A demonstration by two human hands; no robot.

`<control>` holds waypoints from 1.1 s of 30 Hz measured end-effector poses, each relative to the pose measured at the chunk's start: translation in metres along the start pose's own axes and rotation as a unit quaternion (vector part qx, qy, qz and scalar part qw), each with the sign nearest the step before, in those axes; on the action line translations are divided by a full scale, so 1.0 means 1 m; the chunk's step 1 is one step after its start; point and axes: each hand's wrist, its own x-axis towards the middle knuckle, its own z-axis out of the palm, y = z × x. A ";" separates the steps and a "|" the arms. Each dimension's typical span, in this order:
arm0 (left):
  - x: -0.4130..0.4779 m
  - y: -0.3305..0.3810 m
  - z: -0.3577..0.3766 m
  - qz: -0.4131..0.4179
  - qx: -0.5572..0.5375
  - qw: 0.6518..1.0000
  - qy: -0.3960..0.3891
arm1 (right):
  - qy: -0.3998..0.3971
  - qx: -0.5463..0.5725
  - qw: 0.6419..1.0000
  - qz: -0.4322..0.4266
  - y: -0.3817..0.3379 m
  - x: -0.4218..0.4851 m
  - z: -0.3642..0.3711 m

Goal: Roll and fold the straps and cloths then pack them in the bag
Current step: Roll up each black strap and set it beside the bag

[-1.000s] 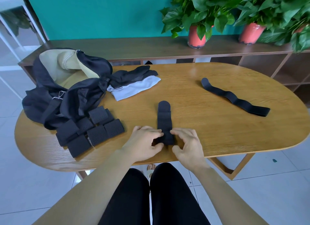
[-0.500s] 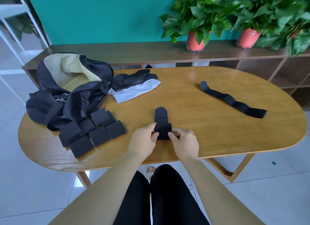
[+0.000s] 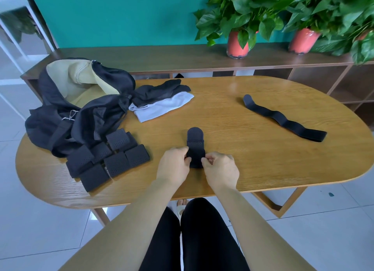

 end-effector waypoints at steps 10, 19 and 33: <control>-0.002 0.000 -0.003 0.090 0.141 0.986 -0.022 | -0.013 -0.011 1.000 0.006 0.000 0.002 0.000; -0.006 -0.006 -0.028 0.182 0.210 0.954 -0.116 | -0.057 0.050 0.990 -0.118 0.016 -0.015 -0.008; -0.020 -0.010 -0.028 0.027 -0.039 0.996 -0.081 | -0.046 0.080 0.995 -0.047 -0.001 -0.020 -0.009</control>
